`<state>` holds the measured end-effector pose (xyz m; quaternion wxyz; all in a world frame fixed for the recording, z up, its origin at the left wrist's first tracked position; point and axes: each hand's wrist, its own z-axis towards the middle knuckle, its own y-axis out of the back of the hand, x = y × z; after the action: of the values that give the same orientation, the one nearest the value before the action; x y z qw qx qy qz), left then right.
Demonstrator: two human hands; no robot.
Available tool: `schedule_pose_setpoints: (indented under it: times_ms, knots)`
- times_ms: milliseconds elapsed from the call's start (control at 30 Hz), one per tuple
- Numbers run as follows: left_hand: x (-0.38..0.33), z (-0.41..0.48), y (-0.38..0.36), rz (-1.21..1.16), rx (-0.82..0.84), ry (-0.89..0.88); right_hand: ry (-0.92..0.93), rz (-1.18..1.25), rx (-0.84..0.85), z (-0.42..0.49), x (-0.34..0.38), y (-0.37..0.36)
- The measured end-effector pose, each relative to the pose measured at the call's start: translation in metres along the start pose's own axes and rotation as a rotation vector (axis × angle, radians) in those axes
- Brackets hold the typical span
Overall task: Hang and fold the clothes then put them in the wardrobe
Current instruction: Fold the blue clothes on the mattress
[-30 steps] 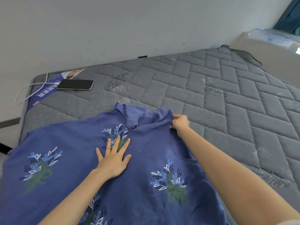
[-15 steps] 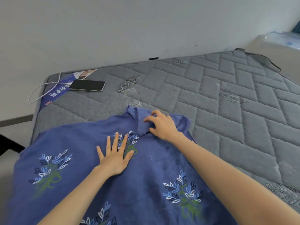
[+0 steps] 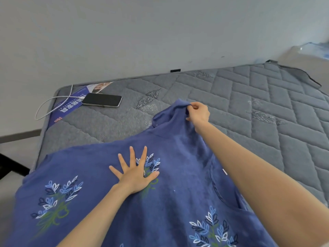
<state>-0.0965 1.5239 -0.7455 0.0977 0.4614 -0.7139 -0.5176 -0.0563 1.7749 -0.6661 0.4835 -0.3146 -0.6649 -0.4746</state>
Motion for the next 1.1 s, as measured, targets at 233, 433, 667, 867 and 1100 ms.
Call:
schedule_pose_setpoints:
  times_ms: [233,433,667,867,1100]
  knots:
    - [-0.002,0.006,0.012,-0.031,0.067,0.049,0.048,0.160,0.236,-0.020,0.018,0.006]
    - [-0.007,0.000,0.027,-0.335,-0.248,0.066,0.204,-0.101,0.465,-0.068,-0.015,0.040]
    - [-0.035,-0.012,0.025,-0.401,-0.421,-0.119,0.327,-0.778,0.271,-0.098,-0.054,0.066]
    - [-0.064,0.006,0.034,-0.128,-0.375,-0.278,0.062,-0.622,0.436,-0.110,-0.077,0.050]
    - [-0.084,0.036,0.034,0.128,-0.290,-0.187,0.044,-0.588,0.481,-0.104,-0.094,0.046]
